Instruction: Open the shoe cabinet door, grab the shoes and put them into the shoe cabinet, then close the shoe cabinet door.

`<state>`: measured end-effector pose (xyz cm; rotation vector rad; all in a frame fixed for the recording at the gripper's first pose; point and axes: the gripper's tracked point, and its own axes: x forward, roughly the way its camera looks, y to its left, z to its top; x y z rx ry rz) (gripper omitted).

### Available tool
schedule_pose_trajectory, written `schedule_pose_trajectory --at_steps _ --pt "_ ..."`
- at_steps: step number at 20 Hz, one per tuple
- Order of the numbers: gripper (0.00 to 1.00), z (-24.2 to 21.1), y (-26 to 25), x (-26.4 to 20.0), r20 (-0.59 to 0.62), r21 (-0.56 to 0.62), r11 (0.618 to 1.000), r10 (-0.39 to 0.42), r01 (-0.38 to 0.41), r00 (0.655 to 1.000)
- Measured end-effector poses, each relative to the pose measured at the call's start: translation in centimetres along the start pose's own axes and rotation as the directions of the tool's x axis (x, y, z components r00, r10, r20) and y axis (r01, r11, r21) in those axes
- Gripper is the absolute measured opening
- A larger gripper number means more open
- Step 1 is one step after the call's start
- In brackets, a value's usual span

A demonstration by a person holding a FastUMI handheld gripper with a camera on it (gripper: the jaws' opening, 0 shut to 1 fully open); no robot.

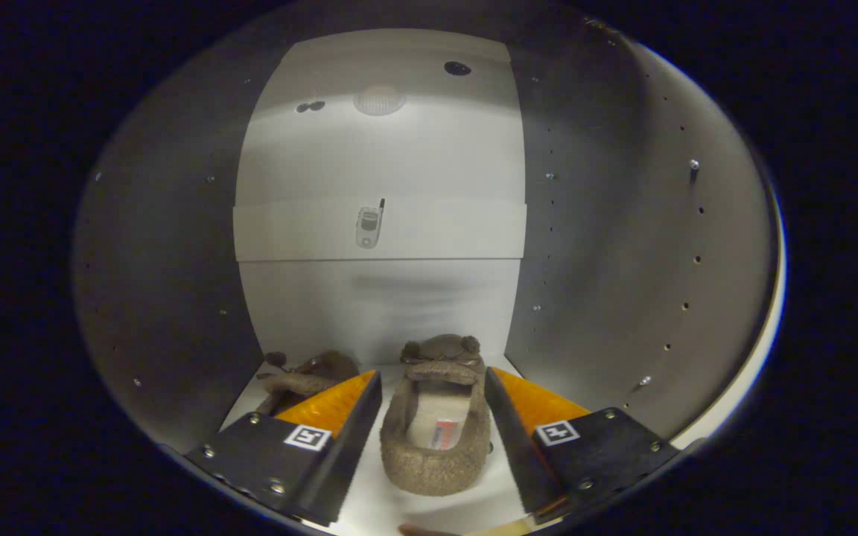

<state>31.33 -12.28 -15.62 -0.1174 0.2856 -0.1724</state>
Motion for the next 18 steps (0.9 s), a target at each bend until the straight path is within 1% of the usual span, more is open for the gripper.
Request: schedule_pose_trajectory --at_steps 4,10,18 --pt "0.99 0.5 0.3 -2.7 0.025 -0.011 1.0 -0.001 0.002 1.0" --pt "0.99 0.6 0.5 -8.4 0.052 -0.014 1.0 -0.006 0.007 0.999" --pt "0.99 -1.3 0.1 -19.0 0.076 0.022 1.0 -0.021 0.019 0.997"
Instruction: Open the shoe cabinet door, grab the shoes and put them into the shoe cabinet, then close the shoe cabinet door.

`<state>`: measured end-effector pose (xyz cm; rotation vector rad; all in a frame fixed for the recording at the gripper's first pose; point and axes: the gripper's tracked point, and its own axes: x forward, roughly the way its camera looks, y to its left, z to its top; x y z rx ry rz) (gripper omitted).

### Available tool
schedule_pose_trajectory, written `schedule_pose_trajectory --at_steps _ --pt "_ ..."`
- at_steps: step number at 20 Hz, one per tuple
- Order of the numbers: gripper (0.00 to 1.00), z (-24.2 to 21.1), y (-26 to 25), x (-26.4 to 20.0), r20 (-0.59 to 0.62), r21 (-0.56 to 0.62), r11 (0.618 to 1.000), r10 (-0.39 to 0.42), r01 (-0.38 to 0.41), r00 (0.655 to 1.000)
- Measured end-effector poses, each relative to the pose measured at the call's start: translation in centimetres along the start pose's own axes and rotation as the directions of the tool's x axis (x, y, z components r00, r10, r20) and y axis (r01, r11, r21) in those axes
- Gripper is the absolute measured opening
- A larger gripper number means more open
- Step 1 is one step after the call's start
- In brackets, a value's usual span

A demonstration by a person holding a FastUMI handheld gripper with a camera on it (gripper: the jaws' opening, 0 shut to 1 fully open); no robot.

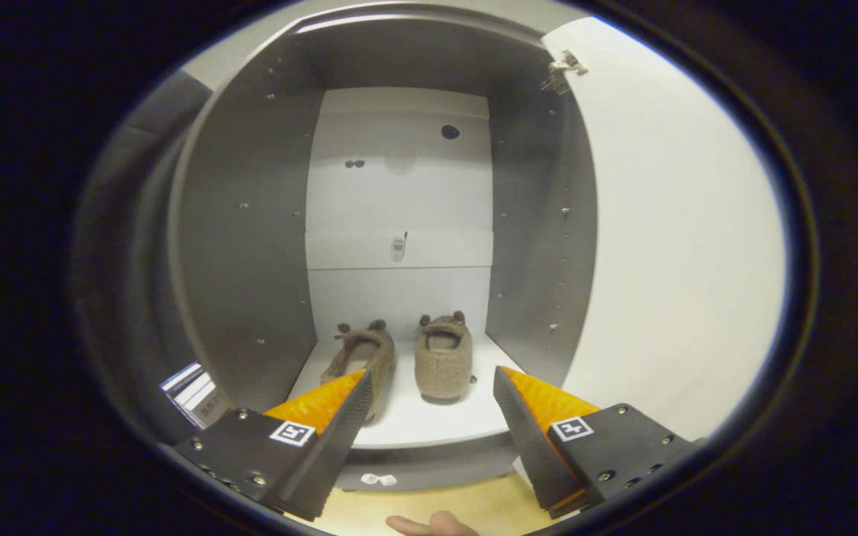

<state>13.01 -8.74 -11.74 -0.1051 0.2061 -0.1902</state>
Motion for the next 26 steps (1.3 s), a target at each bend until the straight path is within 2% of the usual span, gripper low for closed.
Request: schedule_pose_trajectory --at_steps 11,19,23,26 --pt "0.99 0.7 -4.7 -14.9 0.114 0.004 1.0 0.021 -0.022 0.993" --pt "0.99 2.3 -14.0 -25.9 0.206 0.034 0.997 0.057 -0.065 0.977" --pt "0.99 3.0 -20.4 -29.3 0.242 0.052 0.998 0.014 -0.028 0.97" --pt "0.99 3.5 -25.1 -29.8 0.27 0.063 0.998 -0.042 0.026 0.962"
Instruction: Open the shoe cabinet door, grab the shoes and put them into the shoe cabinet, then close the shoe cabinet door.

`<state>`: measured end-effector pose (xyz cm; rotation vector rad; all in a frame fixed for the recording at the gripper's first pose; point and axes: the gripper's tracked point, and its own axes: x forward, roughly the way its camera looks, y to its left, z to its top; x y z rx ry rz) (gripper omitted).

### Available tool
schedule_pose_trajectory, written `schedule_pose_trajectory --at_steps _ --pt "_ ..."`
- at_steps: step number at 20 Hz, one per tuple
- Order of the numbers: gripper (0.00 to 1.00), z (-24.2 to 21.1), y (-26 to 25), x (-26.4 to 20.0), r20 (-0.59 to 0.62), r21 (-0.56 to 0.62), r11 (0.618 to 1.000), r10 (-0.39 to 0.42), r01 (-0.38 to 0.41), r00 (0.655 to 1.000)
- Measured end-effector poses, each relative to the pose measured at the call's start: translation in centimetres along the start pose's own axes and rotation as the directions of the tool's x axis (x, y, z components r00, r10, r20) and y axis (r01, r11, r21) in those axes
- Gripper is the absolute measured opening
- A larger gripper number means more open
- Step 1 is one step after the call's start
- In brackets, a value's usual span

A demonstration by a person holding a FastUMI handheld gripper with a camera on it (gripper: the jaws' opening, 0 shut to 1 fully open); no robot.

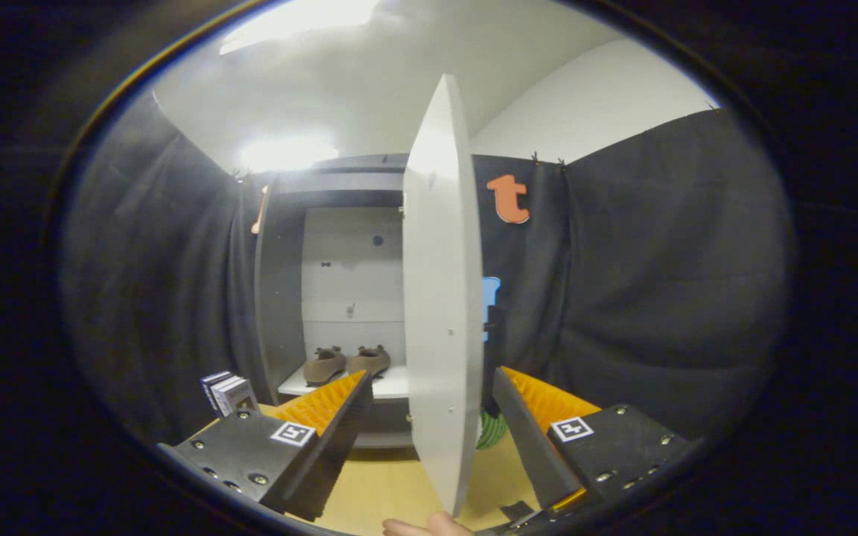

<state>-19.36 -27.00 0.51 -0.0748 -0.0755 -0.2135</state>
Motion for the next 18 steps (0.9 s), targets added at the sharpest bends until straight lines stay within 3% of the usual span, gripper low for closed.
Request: schedule_pose_trajectory --at_steps 9,18 --pt "0.99 -1.0 -7.3 3.4 -0.06 0.035 0.996 -0.076 0.078 0.995" --pt "0.97 -1.5 -5.9 4.6 -0.089 0.015 1.0 0.003 -0.002 0.996"
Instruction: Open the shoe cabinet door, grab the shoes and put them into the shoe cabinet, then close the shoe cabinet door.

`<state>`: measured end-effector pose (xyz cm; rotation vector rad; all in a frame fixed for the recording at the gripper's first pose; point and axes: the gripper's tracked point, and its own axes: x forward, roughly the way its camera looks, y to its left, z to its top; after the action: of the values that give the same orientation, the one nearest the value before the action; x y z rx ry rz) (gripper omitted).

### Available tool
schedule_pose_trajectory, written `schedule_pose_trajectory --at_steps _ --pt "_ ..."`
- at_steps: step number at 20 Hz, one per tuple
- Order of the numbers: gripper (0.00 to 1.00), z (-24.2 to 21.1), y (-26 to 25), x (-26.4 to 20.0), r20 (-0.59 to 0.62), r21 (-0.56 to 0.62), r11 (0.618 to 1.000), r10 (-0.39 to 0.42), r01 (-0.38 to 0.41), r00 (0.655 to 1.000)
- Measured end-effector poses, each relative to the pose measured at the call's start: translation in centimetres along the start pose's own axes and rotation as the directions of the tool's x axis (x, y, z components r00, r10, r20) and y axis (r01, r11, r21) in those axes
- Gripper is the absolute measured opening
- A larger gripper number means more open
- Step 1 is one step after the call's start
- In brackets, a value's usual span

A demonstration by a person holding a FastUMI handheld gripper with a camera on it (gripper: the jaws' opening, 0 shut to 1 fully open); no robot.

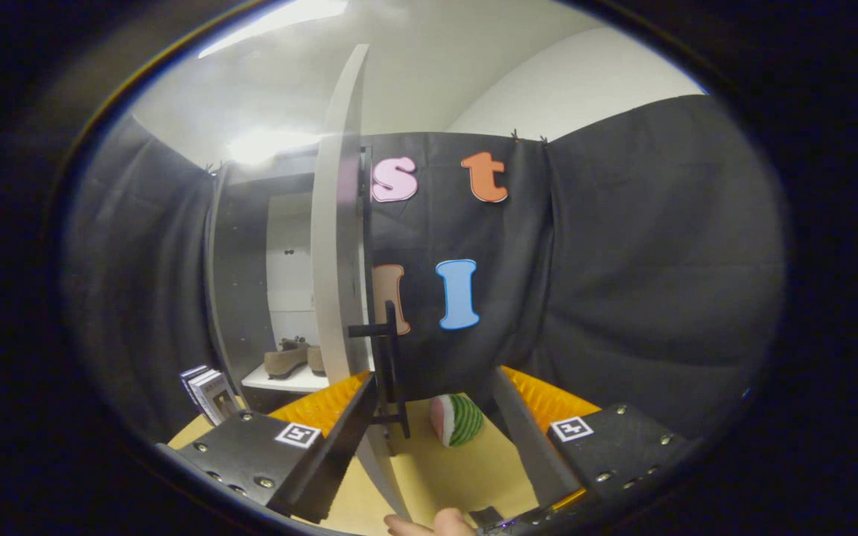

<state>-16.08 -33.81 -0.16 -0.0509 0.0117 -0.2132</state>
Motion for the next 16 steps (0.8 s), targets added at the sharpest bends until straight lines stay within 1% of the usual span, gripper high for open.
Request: schedule_pose_trajectory --at_steps 2,6,9,12,16 --pt "0.96 0.1 1.3 -0.4 -0.005 0.004 0.999 0.036 -0.036 0.999" --pt "0.96 -0.6 5.9 -0.4 -0.017 0.034 0.987 0.156 -0.155 0.988" --pt "0.96 -1.0 10.0 -0.4 -0.024 0.039 0.97 0.243 -0.242 0.97" --pt "0.96 -1.0 13.7 0.1 -0.034 0.055 0.949 0.312 -0.31 0.949" --pt "0.96 -1.3 18.3 0.9 -0.045 0.104 0.923 0.377 -0.371 0.925"
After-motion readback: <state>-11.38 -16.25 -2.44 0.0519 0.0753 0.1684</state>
